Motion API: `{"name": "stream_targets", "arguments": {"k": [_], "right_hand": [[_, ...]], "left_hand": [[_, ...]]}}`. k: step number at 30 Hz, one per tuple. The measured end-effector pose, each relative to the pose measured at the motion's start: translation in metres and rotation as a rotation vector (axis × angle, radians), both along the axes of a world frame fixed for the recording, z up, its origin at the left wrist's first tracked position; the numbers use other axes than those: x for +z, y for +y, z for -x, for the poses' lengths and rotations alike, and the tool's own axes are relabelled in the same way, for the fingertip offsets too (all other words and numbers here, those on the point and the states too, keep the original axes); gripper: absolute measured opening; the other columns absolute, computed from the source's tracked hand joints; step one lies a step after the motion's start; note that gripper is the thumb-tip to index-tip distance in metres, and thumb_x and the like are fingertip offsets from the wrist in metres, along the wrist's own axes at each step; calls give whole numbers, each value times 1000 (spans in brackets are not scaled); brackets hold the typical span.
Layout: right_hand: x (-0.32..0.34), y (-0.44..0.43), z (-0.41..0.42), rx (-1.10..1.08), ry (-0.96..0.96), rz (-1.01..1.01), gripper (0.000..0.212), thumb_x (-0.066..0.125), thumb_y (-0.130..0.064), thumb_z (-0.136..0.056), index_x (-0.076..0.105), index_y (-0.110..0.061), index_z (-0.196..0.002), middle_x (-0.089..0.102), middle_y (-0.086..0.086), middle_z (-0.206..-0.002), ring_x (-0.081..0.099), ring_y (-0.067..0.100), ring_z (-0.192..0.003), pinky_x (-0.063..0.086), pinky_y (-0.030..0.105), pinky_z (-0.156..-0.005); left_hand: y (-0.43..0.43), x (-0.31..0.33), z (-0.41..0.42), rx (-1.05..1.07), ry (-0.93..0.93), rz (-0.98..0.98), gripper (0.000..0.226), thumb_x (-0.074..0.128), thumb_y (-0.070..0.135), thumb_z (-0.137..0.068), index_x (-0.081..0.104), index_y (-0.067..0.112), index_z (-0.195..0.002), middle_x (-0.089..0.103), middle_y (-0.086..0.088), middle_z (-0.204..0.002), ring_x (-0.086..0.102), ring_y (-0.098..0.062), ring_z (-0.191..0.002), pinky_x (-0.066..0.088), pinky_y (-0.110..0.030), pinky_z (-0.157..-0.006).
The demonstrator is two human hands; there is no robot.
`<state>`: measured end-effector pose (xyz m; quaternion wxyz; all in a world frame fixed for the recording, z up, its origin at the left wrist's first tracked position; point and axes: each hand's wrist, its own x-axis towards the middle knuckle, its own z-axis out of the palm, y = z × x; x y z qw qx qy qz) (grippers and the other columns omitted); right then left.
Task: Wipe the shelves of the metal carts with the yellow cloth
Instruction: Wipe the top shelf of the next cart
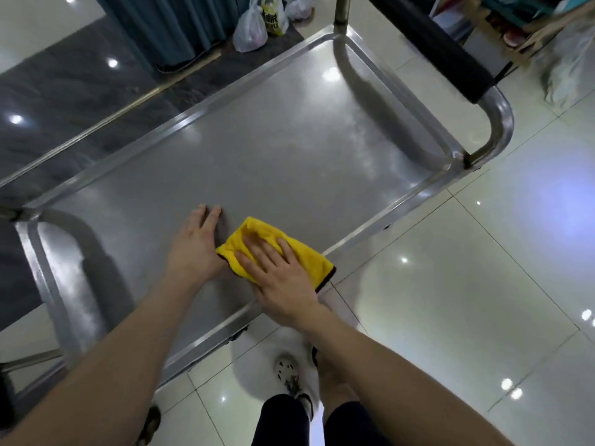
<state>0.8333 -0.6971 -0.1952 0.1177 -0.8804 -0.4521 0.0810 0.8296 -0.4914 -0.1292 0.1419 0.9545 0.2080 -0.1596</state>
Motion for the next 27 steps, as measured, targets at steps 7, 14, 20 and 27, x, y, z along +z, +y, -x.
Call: {"name": "stream_targets", "arguments": {"k": [7, 14, 20, 27], "right_hand": [[4, -11, -22, 11, -52, 6, 73, 45, -64, -102, 26, -40, -168, 11, 0, -179, 0, 20, -166, 10, 57, -130], [2, -5, -23, -119, -38, 74, 77, 40, -70, -104, 11, -42, -170, -3, -4, -180, -10, 16, -165, 12, 56, -131], [-3, 38, 21, -399, -8, 36, 71, 38, -55, -109, 13, -30, -171, 5, 2, -180, 0, 20, -166, 16, 58, -130], [-4, 109, 120, 65, -1, 27, 74, 41, -55, -105, 15, -31, -171, 5, 2, -180, 0, 21, -166, 9, 57, -130]], "left_hand": [[7, 6, 118, 121, -143, 41, 103, 84, 67, -83, 40, 22, -164, 33, -7, -172, 32, -34, -157, 32, -51, -129], [53, 22, 218, 175, 138, -36, 139, 91, 83, -54, 30, 33, -168, 22, -7, -175, 27, -36, -158, 33, -56, -128], [62, 11, 230, 216, 130, -11, 140, 91, 81, -55, 23, 43, -171, 19, 2, -177, 26, -29, -160, 35, -55, -126], [65, 32, 236, 116, 76, -8, 99, 90, 49, -78, 46, 25, -162, 44, -4, -167, 46, -32, -149, 41, -43, -121]]}}
